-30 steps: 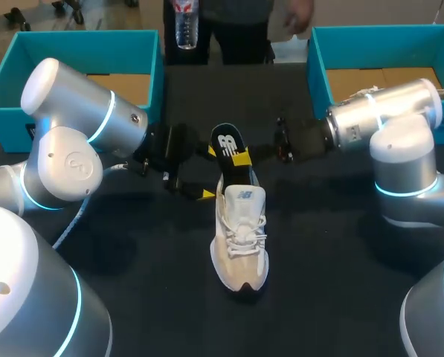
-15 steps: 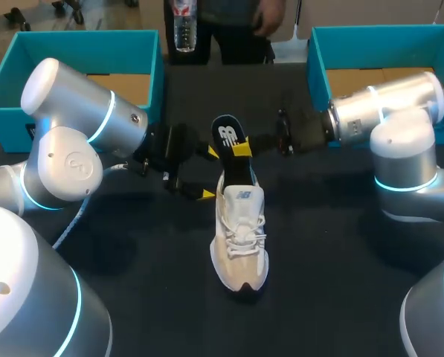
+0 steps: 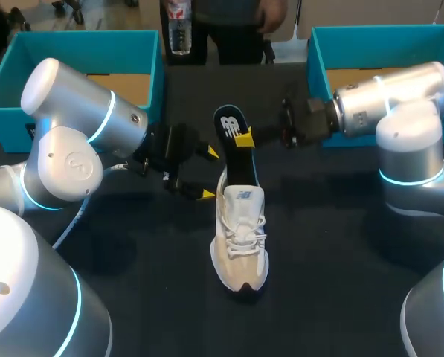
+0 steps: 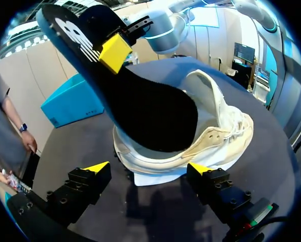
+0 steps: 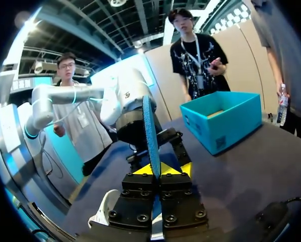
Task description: Take the shoe out of the shoebox, open the shoe tongue, remove and reinsert the insole, then place the shoe into the shoebox
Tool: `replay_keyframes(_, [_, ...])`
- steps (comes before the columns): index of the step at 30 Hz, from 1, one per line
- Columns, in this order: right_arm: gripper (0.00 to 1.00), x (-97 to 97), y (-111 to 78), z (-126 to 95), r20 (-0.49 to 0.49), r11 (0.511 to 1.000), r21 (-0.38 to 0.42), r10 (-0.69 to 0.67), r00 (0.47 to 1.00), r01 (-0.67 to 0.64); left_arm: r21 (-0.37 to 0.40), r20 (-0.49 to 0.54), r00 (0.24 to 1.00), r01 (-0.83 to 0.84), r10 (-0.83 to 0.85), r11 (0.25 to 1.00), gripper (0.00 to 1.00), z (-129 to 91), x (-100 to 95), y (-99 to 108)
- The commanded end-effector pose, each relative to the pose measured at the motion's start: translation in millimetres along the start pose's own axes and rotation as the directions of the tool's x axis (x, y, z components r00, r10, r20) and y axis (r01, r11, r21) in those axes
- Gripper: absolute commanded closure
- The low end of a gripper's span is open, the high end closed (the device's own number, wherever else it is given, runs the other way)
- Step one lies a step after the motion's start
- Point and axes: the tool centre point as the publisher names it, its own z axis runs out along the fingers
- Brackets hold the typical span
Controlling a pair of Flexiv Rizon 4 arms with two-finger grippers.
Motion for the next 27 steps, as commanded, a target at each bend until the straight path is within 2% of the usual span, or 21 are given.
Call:
replay_keyframes(1, [1.00,1.7,6.8,-2.1,0.006,1.000,-0.011,-0.024,1.000,0.024,-0.003,0.000,1.000,0.000,0.000,1.000,0.00,0.9,-0.1,-0.3])
replay_keyframes(6, [1.00,-2.8,11.1,1.4,-0.012,0.998,-0.028,-0.051,0.999,0.050,-0.003,0.000,1.000,0.000,0.000,1.000,0.00,0.9,-0.1,-0.3])
replay_keyframes(12, [1.00,-7.1,12.8,4.2,-0.042,0.999,-0.006,-0.035,0.999,0.035,-0.003,0.000,1.000,0.000,0.000,1.000,0.00,0.9,-0.1,-0.3])
replay_keyframes(13, [0.96,-7.0,10.6,4.9,-0.044,1.000,-0.002,-0.025,0.999,0.025,-0.003,0.000,1.000,0.000,0.000,1.000,0.00,0.9,-0.1,-0.3])
replay_keyframes(14, [0.75,-7.0,7.7,4.9,-0.046,1.000,-0.003,-0.019,0.999,0.018,-0.003,0.000,1.000,0.000,0.000,1.000,0.00,0.9,-0.1,-0.3])
replay_keyframes(15, [0.71,-6.4,5.4,4.4,-0.043,1.000,-0.007,-0.014,0.999,0.013,-0.003,0.000,1.000,0.000,0.000,1.000,0.00,0.9,-0.1,-0.3])
replay_keyframes(20, [0.72,-5.3,1.5,3.3,-0.030,1.000,0.002,0.010,1.000,-0.010,-0.003,0.000,1.000,0.000,0.000,1.000,0.00,0.9,-0.1,-0.3])
replay_keyframes(24, [0.65,-5.2,0.4,4.9,-0.023,0.998,0.042,0.049,0.999,-0.048,-0.003,0.000,1.000,0.000,0.000,1.000,0.00,0.9,-0.1,-0.3])
replay_keyframes(27, [0.64,-4.3,-1.7,3.7,-0.012,0.997,0.040,0.063,0.998,-0.063,-0.003,0.000,1.000,0.000,0.000,1.000,0.00,0.9,-0.1,-0.3])
